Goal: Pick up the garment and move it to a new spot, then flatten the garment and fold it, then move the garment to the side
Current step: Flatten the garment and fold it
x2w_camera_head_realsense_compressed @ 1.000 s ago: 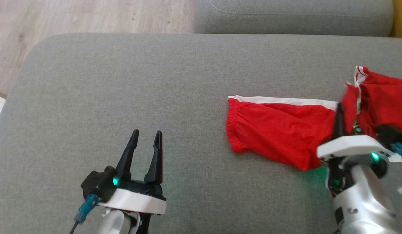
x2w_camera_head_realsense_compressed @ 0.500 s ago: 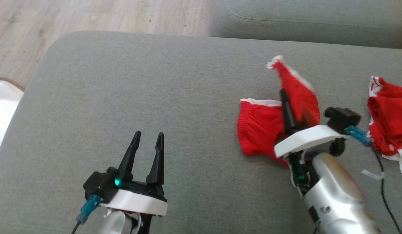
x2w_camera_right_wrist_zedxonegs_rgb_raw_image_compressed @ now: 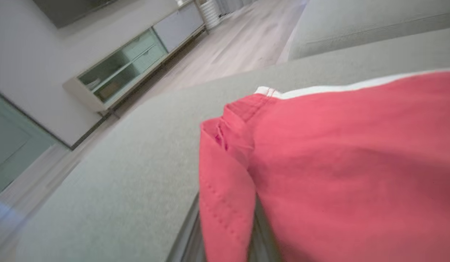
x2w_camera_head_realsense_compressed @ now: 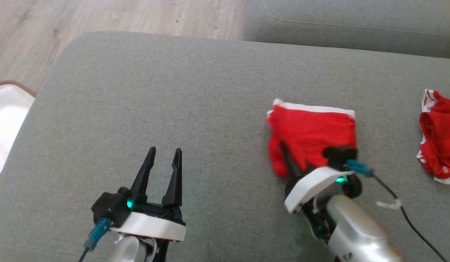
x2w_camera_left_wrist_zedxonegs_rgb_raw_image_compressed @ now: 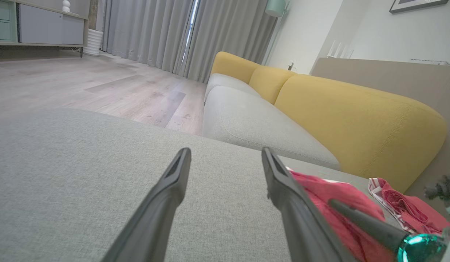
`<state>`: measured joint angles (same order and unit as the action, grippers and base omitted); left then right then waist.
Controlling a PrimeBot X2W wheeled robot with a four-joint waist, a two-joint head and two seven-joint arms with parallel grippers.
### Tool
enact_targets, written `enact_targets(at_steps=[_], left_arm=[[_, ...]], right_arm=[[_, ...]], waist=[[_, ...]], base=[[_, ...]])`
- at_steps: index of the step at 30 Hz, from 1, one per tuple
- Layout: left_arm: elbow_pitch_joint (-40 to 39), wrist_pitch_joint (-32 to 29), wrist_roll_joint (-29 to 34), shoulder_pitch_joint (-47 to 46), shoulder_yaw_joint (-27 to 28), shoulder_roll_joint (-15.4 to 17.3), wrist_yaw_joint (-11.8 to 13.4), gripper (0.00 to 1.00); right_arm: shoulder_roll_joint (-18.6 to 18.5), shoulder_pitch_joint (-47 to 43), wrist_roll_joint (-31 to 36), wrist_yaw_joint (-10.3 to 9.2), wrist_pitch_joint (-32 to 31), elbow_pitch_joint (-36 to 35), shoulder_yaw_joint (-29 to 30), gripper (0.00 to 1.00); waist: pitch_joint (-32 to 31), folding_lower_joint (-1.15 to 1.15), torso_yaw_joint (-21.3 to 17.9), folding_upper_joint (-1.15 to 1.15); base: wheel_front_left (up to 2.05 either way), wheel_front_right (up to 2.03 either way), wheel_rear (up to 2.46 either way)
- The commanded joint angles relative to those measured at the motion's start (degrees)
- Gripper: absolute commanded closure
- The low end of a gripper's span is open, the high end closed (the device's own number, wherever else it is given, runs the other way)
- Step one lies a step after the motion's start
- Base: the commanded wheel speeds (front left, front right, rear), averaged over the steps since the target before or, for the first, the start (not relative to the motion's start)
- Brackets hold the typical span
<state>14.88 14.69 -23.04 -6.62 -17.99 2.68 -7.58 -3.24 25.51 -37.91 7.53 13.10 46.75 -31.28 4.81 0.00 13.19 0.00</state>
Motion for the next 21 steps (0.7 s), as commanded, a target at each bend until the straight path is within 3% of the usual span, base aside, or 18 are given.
enact_targets(at_steps=[1,8,12,16,21], left_arm=[[-1.6,0.3,0.1,-1.3,2.5,0.2,0.1,0.00],[-1.6,0.3,0.0,-1.3,3.2,0.2,0.1,0.00],[-2.2,0.3,0.0,-1.4,3.7,0.2,0.1,0.00],[-3.4,0.3,0.2,-1.4,4.7,0.2,0.1,0.00],[-5.5,0.3,0.3,-1.6,5.9,0.2,0.2,0.00]], right_arm=[[0.4,1.2,-0.4,-0.04,-0.7,-1.7,-3.8,0.00],[0.4,-0.3,-2.9,-0.04,-5.3,-5.3,-13.2,0.00],[0.4,0.1,-3.5,-0.04,-4.2,-8.7,-14.4,0.00],[-1.1,1.7,0.4,-0.04,-0.5,-10.1,-9.6,0.00],[-3.4,1.2,10.4,-0.04,1.7,-13.5,4.0,0.00]], waist=[[0.0,0.00,-0.5,0.00],[-0.6,0.00,-2.4,0.00],[-1.2,0.00,-4.0,0.00],[-1.5,0.00,-5.7,0.00],[-1.4,0.00,-7.9,0.00]], base=[[0.00,0.00,0.00],[0.00,0.00,0.00],[0.00,0.00,0.00],[0.00,0.00,0.00],[0.00,0.00,0.00]])
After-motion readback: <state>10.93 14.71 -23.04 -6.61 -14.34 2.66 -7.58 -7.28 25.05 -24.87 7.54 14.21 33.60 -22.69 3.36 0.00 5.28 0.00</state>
